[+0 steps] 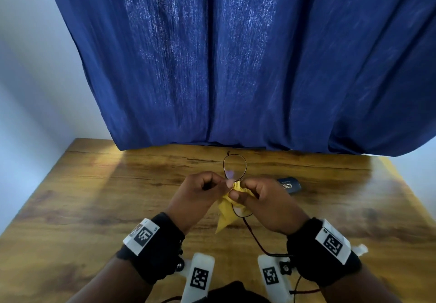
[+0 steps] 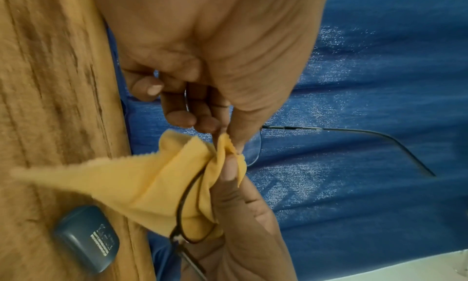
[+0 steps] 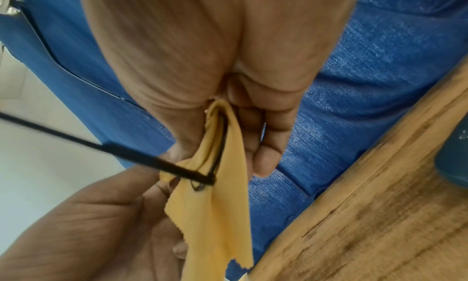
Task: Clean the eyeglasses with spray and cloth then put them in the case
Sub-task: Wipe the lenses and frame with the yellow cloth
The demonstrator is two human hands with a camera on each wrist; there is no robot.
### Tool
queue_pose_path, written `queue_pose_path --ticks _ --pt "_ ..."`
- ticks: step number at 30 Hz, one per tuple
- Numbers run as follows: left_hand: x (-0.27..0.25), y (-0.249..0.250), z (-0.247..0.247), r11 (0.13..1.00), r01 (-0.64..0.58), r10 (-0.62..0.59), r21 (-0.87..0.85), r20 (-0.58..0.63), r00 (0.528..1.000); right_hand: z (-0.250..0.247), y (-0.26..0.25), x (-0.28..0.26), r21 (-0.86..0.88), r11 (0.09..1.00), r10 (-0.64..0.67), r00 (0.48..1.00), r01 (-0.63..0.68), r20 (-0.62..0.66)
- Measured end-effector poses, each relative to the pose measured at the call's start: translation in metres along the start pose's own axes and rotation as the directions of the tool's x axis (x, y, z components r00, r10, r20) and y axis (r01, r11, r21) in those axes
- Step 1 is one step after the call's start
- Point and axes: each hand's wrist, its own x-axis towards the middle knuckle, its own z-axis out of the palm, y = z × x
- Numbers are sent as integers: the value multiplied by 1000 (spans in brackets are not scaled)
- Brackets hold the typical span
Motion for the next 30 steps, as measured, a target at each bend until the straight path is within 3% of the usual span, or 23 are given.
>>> queue_pose_path --ticks 5,11,14,17,23,27,30 --pt "4 1 13 995 -57 64 86 -80 995 -21 9 -6 35 999 5 994 -8 109" --pt "11 3 36 998 -16 18 59 -44 999 -34 20 -13 23 997 70 995 -69 -75" --pt "15 7 43 999 -8 8 45 1 1000 -40 22 -14 -1 1000 9 993 -9 -114" --pt "17 10 49 999 -5 4 43 23 1000 -45 29 -14 -80 995 -69 996 65 -52" --pt "17 7 53 993 -44 52 111 -72 996 -50 41 -17 -254 935 -262 965 246 -29" --pt "13 7 44 994 -39 49 104 -97 994 -44 33 -16 -256 947 -218 974 194 -69" --pt "7 8 35 989 -42 56 143 -98 994 -33 20 -15 -245 949 -245 955 200 -167"
